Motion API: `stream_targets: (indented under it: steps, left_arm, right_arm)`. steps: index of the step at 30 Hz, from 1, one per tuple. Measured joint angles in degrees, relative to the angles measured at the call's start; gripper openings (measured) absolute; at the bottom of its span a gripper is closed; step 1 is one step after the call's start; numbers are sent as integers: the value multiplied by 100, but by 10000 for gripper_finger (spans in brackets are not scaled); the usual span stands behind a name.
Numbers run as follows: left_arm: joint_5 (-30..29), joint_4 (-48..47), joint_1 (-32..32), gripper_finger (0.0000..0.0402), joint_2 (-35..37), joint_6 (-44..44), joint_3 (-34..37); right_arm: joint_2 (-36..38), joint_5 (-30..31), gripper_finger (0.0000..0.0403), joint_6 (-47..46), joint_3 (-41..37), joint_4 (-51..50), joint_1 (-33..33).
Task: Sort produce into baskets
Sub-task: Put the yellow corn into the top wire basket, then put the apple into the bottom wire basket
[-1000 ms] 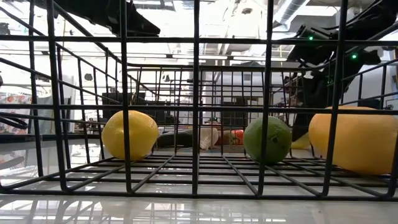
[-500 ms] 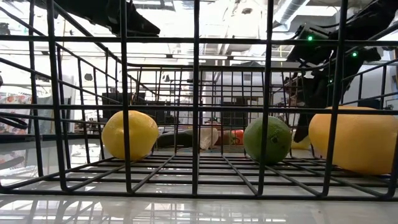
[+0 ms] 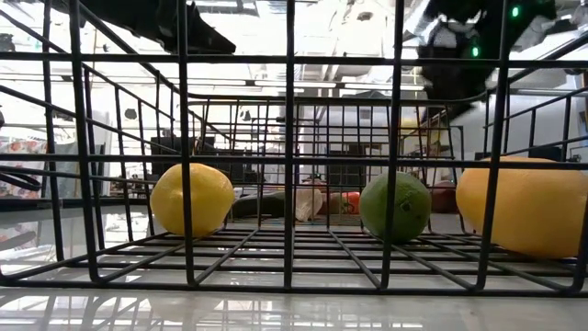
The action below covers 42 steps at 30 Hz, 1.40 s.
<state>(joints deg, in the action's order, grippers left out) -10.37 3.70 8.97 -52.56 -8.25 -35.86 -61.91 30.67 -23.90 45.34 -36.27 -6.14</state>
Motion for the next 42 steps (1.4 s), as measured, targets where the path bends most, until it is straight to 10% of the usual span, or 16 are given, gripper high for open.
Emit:
stream_targets:
  steps: [10, 20, 33, 42]
  left_arm:
    - [-6, -33, 0, 239, 0, 9, 0]
    - [13, -93, 70, 239, -2, 345, 0]
    - [2390, -623, 2736, 210, -1696, 164, -802]
    - [2759, -1371, 3492, 208, -3145, -257, -2109]
  right_arm:
    - [-286, -1406, 254, 1274, 92, 1748, 815]
    - [2, -1225, 300, 840, 1109, 176, 640]
    - [265, -1132, 301, 1263, 588, 521, -210]
    - [275, -1144, 301, 1471, 103, 1380, -97]
